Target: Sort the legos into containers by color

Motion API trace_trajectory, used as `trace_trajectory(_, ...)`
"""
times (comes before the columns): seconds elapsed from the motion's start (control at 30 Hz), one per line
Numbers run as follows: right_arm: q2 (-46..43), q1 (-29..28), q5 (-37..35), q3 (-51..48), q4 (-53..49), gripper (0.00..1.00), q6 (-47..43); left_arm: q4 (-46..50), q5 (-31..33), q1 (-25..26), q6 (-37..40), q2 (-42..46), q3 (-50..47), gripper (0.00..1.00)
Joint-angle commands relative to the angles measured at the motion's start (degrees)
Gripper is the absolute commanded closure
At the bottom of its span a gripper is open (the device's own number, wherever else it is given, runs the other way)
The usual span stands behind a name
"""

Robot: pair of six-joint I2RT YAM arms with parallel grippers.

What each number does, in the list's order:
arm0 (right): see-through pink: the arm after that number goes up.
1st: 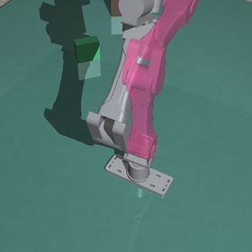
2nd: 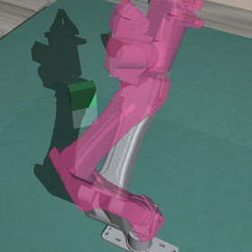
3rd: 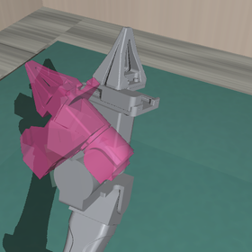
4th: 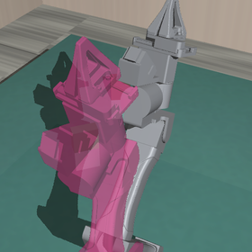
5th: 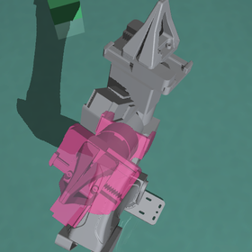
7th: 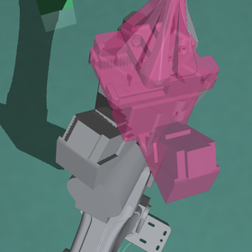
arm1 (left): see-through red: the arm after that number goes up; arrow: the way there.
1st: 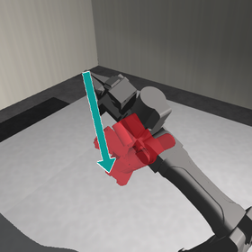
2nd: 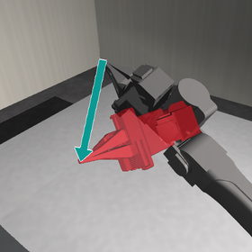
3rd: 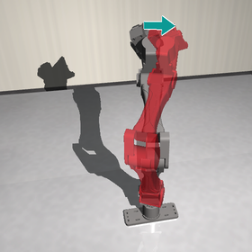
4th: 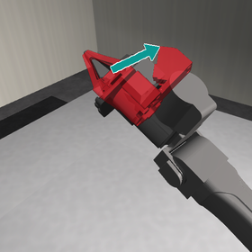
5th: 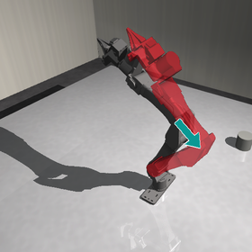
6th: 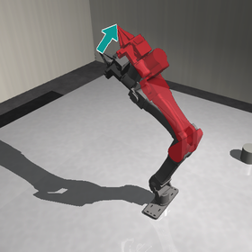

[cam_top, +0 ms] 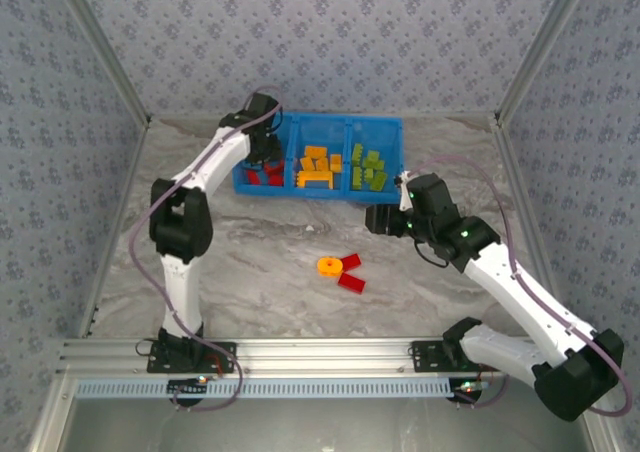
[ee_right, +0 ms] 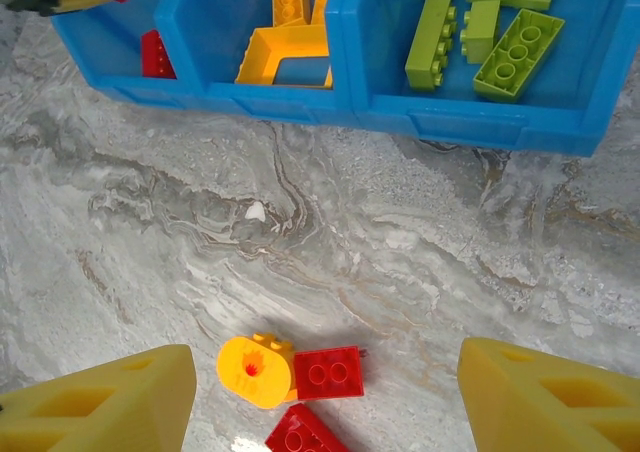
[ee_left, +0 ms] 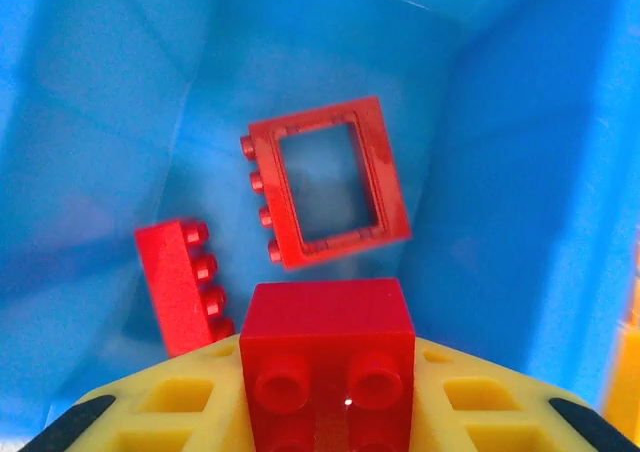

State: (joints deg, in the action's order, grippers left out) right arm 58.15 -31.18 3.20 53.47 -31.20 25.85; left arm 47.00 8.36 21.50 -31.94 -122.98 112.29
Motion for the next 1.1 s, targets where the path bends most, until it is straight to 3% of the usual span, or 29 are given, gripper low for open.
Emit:
trace_trajectory(0.0, -1.8, -0.4, -1.9, 0.7, -1.7, 0.27, -0.7, 8.5, 4.4, -0.1, -0.4, -4.4, 7.2, 0.66)
trace_trajectory(0.2, -2.2, -0.3, -2.7, 0.2, -2.7, 0.27, 0.3, 11.5, 5.8, -0.1, -2.5, -8.2, 9.7, 0.66)
trace_trajectory(0.4, -1.8, -1.3, -2.0, -0.9, -3.0, 0.27, -0.5, 11.7, 4.1, -0.1, -2.9, -9.8, 7.4, 0.6)
trace_trajectory(0.63, 3.9, -7.3, 0.9, -1.5, -6.1, 0.25, -13.6, 12.3, 3.7, 0.1, -2.0, -8.4, 8.6, 0.47)
trace_trajectory(0.87, 18.7, -13.4, 4.8, 5.9, -13.4, 0.2, -30.9, 11.3, 3.3, 0.9, -3.8, 0.9, 5.2, 0.38)
trace_trajectory(1.07, 32.4, -18.1, 3.0, 14.4, -15.2, 0.17, -36.5, 7.5, -0.2, 2.7, -10.4, 17.3, -10.8, 0.33)
